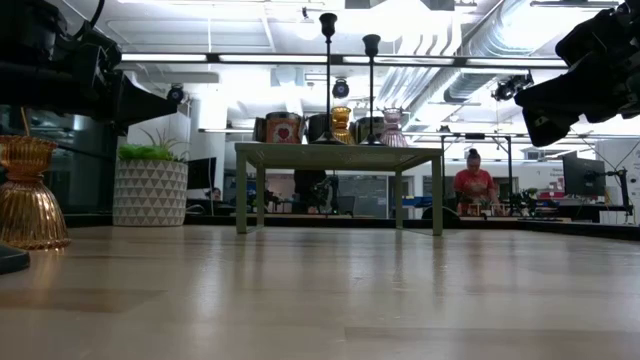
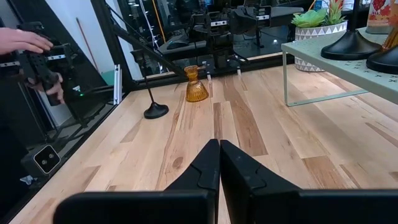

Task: Pick & Place candle stick holders
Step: Put the orange glass candle holder on the shelf

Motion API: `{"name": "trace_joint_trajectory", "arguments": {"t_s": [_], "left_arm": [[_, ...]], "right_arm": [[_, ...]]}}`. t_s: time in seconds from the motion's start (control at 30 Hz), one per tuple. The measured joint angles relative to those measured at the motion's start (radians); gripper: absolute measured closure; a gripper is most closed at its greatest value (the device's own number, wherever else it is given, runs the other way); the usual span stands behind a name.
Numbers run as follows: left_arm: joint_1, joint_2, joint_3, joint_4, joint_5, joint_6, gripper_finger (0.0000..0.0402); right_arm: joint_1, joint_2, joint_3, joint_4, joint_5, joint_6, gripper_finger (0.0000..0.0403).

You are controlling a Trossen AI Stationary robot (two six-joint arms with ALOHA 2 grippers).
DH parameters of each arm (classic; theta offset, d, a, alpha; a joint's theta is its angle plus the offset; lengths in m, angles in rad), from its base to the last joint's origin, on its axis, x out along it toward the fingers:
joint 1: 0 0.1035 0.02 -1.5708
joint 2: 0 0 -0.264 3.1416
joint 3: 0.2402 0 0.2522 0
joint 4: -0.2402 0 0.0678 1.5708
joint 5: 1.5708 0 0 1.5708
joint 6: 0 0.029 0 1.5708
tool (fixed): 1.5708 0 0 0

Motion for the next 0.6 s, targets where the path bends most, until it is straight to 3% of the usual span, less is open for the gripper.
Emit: {"name": "trace_joint_trajectory", "arguments": {"t_s": [0.47,0.6], "left_arm": [[0.0,0.0,0.0,0.006,0.038,-0.038,0.0402],[0.0,0.0,0.019,-0.019,0.115,-0.106,0.0401]], "right_arm": [[0.0,0.0,0.0,0.0,0.0,0.0,0.04],[0.0,0.0,0.0,0.0,0.0,0.0,0.04]]}}
